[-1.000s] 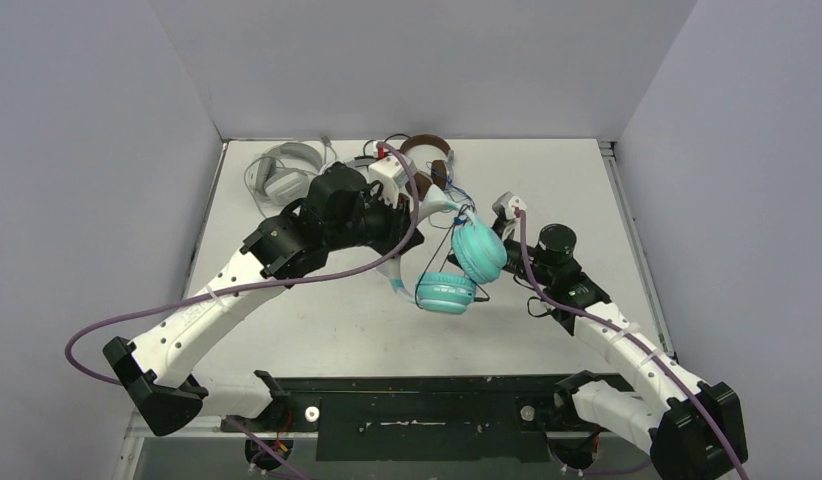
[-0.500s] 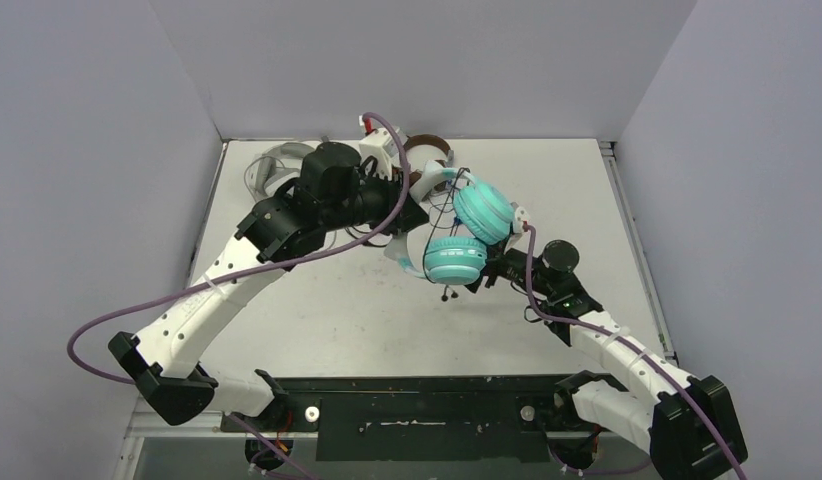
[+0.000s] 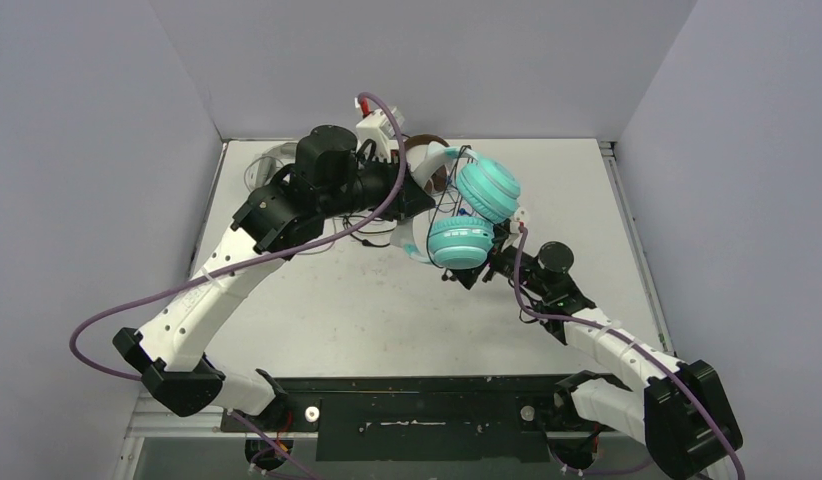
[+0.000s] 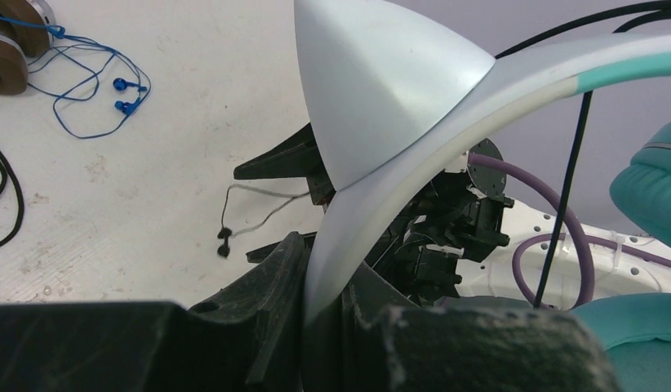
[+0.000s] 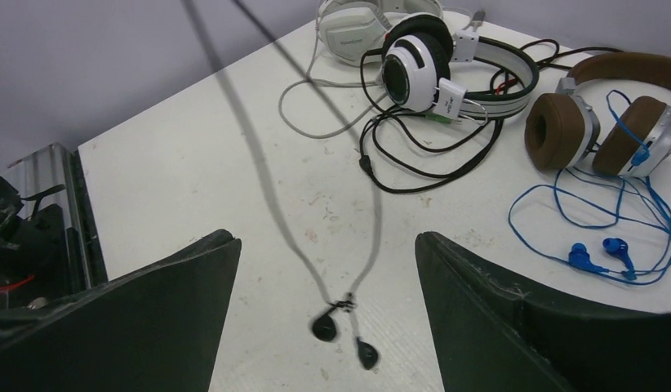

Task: Wrap the headphones
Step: Wrap the headphones cable around the headphones.

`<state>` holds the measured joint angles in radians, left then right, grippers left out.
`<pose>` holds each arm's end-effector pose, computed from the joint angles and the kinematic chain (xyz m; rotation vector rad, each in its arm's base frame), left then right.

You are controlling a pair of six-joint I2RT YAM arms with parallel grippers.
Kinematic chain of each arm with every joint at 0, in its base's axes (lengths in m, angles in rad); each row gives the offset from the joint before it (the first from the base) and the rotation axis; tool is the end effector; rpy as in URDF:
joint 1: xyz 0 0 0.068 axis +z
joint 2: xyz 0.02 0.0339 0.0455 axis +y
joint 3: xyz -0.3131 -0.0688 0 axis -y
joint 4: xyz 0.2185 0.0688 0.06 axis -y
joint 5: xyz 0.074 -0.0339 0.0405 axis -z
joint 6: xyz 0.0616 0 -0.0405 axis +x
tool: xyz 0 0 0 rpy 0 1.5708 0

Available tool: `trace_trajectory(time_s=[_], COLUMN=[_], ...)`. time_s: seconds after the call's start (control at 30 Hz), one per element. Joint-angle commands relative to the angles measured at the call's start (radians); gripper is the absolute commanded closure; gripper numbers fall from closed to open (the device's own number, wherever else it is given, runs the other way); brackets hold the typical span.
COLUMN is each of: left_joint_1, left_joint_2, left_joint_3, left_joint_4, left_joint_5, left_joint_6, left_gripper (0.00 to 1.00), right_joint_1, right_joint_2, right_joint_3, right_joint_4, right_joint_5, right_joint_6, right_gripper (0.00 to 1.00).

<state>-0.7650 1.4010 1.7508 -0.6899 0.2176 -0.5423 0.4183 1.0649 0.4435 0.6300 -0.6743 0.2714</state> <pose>0.1915 -0.2023 0.5086 0.3855 2.0217 -1.0600 0.1699 0.1176 0.3100 -0.6694 1.5264 1.0542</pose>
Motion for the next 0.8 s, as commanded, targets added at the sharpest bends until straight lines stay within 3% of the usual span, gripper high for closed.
trace_trajectory(time_s=[0.0,0.13,0.3,0.47,0.77], left_joint_1=[0.001,0.002,0.001,0.001,0.002], left_joint_2=[-0.007,-0.011,-0.026,-0.026,-0.023], left_joint_3=[0.091,0.092,0.094,0.106,0.120], left_joint_4=[0.058,0.063,0.065,0.059,0.062], left_joint_5=[0.023,0.023,0.020,0.021,0.025], left_joint_6=[-0.041,-0.044,-0.046,-0.048,-0.051], left_gripper=[1.00,1.00,1.00,1.00,1.00], right_joint_1=[-0.006,-0.006,0.002,0.004,0.003], right_joint_2=[-0.018,0.006,0.059,0.111,0.158], right_joint_3=[-0.008,-0.001,0.016,0.037,0.067], right_joint_4=[0.089,0.102,0.177,0.224,0.246], right_joint_5=[0.066,0.063,-0.103,-0.160,-0.186], right_joint_6=[-0.042,-0.043,-0.031,-0.018,-0.018], right_gripper=[0.20,0.16,0.10,0.09,0.16])
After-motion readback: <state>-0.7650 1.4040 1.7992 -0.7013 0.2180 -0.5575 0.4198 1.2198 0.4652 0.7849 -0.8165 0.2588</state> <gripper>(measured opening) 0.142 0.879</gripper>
